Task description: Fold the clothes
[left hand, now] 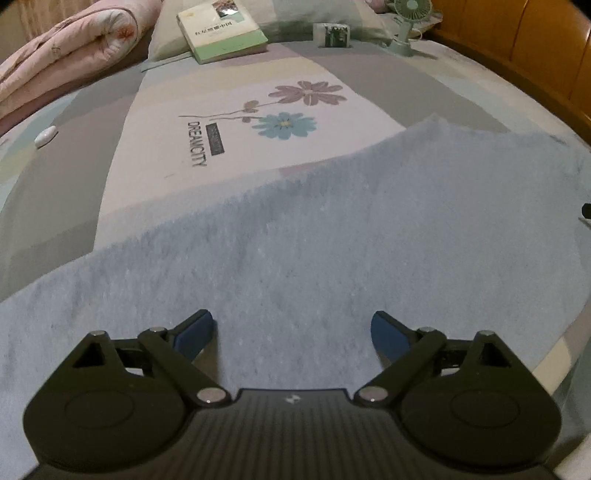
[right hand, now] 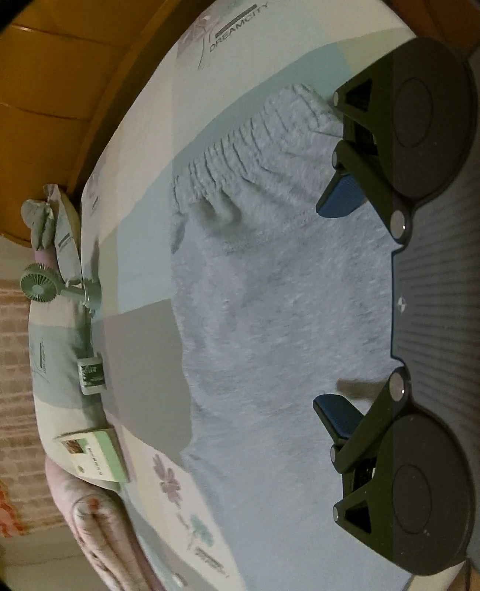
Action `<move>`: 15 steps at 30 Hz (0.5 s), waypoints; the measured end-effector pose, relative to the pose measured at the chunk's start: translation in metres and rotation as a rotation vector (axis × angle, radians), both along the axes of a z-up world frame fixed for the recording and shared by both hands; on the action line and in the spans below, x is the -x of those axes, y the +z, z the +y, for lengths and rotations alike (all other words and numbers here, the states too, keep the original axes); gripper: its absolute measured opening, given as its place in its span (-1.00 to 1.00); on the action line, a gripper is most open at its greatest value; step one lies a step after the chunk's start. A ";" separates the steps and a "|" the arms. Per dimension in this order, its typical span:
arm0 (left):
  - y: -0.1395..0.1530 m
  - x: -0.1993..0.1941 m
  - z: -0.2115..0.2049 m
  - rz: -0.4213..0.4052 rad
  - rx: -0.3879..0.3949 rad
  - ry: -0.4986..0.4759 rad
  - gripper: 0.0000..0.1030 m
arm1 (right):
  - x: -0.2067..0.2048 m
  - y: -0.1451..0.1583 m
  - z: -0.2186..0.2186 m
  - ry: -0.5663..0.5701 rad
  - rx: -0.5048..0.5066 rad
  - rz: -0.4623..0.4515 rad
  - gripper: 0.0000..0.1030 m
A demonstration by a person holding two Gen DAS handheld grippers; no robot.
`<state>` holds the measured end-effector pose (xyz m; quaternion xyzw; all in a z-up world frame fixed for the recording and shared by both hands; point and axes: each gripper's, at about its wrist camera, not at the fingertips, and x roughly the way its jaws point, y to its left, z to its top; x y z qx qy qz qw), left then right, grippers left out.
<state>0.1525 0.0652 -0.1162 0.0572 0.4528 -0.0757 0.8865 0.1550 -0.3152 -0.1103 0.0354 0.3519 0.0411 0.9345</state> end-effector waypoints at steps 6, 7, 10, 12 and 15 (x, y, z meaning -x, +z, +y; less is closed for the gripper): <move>0.004 -0.016 -0.015 -0.012 0.005 -0.027 0.80 | -0.024 0.004 -0.004 0.028 -0.016 -0.015 1.00; 0.003 -0.018 -0.017 -0.009 0.008 -0.029 0.80 | -0.032 0.002 -0.004 0.036 -0.014 -0.007 1.00; -0.004 -0.022 -0.014 0.018 0.005 -0.005 0.80 | -0.052 -0.012 -0.015 0.010 -0.001 0.048 1.00; -0.007 -0.022 -0.009 0.026 -0.002 0.020 0.81 | -0.059 -0.022 -0.033 -0.044 0.006 0.081 0.95; -0.008 -0.022 -0.006 0.025 0.001 0.021 0.81 | -0.056 -0.020 -0.048 -0.054 -0.072 0.073 0.96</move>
